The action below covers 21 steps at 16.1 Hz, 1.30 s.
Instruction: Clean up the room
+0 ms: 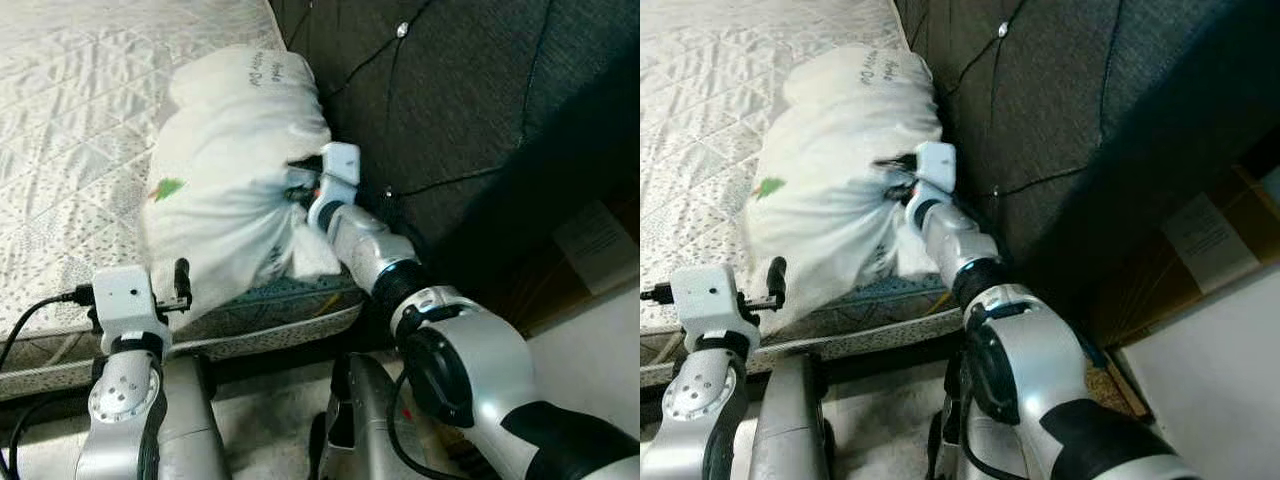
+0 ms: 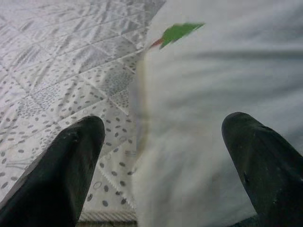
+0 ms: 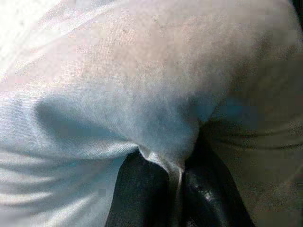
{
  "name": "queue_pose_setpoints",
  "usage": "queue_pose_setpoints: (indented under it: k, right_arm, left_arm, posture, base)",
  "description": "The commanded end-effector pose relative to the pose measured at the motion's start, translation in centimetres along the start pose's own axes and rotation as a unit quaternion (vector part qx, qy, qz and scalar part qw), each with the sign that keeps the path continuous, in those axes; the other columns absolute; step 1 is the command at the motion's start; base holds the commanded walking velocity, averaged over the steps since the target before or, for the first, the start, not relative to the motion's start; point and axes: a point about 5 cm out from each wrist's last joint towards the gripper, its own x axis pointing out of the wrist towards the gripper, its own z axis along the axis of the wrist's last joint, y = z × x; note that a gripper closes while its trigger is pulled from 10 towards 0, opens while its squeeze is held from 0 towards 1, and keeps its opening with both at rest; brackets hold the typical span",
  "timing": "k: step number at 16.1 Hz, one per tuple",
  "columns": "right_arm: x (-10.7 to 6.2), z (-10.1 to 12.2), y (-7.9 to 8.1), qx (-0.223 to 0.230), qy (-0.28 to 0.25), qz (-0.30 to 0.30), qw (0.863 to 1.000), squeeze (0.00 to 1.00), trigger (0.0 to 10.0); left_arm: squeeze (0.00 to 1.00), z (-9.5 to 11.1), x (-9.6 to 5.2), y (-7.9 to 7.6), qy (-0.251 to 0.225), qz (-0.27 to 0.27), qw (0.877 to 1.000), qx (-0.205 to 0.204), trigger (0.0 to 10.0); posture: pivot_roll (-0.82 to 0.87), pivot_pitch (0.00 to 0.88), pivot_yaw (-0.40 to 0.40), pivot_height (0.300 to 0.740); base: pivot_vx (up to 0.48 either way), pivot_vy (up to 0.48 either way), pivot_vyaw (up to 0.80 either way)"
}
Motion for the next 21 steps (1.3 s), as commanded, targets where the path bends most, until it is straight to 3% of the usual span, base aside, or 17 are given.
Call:
queue_pose_setpoints:
  k: [1,2,4,7,8,10,13,18,21]
  right_arm:
    - [0.4,-2.1,9.3,0.004,0.001,0.117,0.993,0.00,0.0]
    - [0.3,-3.3,8.9,-0.035,0.017,0.106,0.994,0.00,0.0]
    - [0.4,-2.9,7.3,-0.121,0.004,0.067,0.990,0.00,0.0]
    - [0.4,-0.5,2.6,-0.216,-0.025,-0.013,0.976,0.00,0.0]
    - [0.2,0.2,0.9,-0.228,-0.031,-0.034,0.973,0.00,0.0]
    - [-0.4,1.0,-2.1,-0.237,-0.035,-0.071,0.968,0.00,0.0]
    - [-2.3,2.3,-8.3,-0.231,-0.039,-0.153,0.960,0.00,0.0]
    - [-4.2,1.8,-12.2,-0.213,-0.030,-0.183,0.959,0.00,0.0]
    - [-4.3,-1.2,-11.4,-0.177,-0.012,-0.096,0.979,0.00,0.0]
  left_arm:
    - [0.00,-0.3,-0.1,-0.3,0.007,0.000,1.000,0.005,10.0]
    - [0.00,-0.2,0.0,-0.4,0.005,-0.003,1.000,0.005,10.0]
    - [0.00,-0.1,0.1,-0.4,0.002,-0.002,1.000,0.005,10.0]
    - [0.00,-0.1,0.2,-0.2,0.002,0.000,1.000,0.005,10.0]
    - [0.00,0.0,0.2,-0.3,0.001,0.000,1.000,0.005,10.0]
    - [0.00,0.0,0.4,-0.3,0.000,0.000,1.000,0.004,10.0]
    - [0.00,0.0,0.7,-0.6,-0.001,-0.006,1.000,0.002,10.0]
    - [0.00,0.1,1.0,-0.6,-0.005,-0.009,1.000,0.001,10.0]
    - [0.00,0.1,1.1,-0.8,-0.004,-0.012,1.000,0.000,10.0]
  posture:
    - [0.17,0.123,-0.175,0.592]
    - [0.17,0.123,-0.174,0.592]
    - [0.18,0.122,-0.175,0.592]
    - [0.18,0.116,-0.173,0.592]
    - [0.18,0.115,-0.174,0.592]
    - [0.17,0.111,-0.171,0.592]
    - [0.15,0.107,-0.163,0.592]
    - [0.14,0.102,-0.152,0.592]
    - [0.14,0.101,-0.149,0.592]
  base:
    - [0.000,0.000,0.00]
    - [0.000,0.000,0.00]
    - [0.000,0.000,0.00]
    - [0.000,0.000,0.00]
    - [0.000,0.000,0.00]
    - [0.000,0.000,0.00]
    - [0.000,0.000,0.00]
    - [0.000,0.000,0.00]
    - [0.000,0.000,0.00]
